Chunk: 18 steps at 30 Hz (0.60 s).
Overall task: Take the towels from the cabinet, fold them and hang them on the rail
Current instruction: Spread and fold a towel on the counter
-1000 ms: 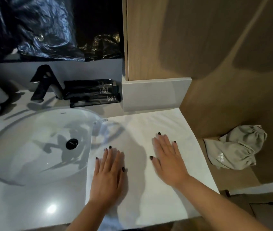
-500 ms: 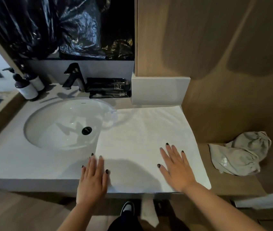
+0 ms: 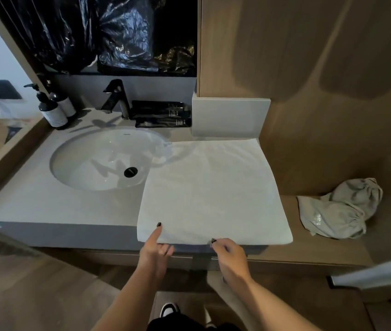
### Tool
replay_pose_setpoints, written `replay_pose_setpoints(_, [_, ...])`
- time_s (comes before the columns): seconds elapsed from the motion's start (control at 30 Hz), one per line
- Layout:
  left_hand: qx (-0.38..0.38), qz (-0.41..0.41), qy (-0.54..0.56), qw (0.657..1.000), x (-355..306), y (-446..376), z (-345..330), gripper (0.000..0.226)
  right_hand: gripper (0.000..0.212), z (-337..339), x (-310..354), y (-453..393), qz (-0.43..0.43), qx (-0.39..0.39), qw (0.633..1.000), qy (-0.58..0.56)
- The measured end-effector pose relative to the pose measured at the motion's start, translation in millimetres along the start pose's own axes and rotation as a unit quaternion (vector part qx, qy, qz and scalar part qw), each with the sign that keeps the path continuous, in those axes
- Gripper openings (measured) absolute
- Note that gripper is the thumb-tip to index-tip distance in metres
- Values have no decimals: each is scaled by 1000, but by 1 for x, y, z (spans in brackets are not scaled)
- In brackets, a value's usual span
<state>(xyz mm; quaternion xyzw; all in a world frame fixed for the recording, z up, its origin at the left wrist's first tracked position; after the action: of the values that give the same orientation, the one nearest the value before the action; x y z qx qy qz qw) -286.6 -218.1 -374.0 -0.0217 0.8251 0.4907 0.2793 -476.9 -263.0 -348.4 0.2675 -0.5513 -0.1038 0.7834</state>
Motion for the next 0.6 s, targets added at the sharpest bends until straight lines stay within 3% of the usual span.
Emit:
replay_pose_setpoints(0.07, [10,-1,-11,1000,2,4,4,42,12,-8,-20,-3,-105,3,989,-107])
replay_pose_setpoints(0.13, [9,-3,-19,1000,5,5,13,45,14,-29,-33,-1,-201,37,945,-257])
replay_pose_setpoints(0.2, [20,-10,-24,999,4,5,19,40,18,-50,-34,3,-235,72,897,-367])
replay_pose_setpoints(0.37, [53,4,-54,997,-1,13,29,27,26,-81,-22,5,-204,63,833,-511])
replay_pose_setpoints(0.43, [38,-11,-23,999,-6,13,40,35,36,-84,-17,3,-193,39,814,-546])
replay_pose_setpoints(0.53, [-19,0,27,999,-17,13,56,71,38,-73,-13,2,-161,-21,804,-572])
replay_pose_setpoints(0.57, [-28,28,86,995,-16,13,60,70,38,-66,-15,3,-153,-51,808,-567])
replay_pose_setpoints(0.6, [-16,53,65,996,-19,18,62,62,38,-59,-17,6,-148,-81,811,-560])
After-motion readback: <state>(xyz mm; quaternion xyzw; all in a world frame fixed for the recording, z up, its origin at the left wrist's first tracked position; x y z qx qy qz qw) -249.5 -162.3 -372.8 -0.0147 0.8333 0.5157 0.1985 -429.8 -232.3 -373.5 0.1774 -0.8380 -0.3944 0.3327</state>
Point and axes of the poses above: each hand's wrist, its own y-axis away from the middle knuckle, its own z-axis out of the back of the hand, x = y × z, the point moved 7 cm from there along -y, towards the middle knuckle, and after that the axes turned 1 degree about x, right-handed, at the moved point
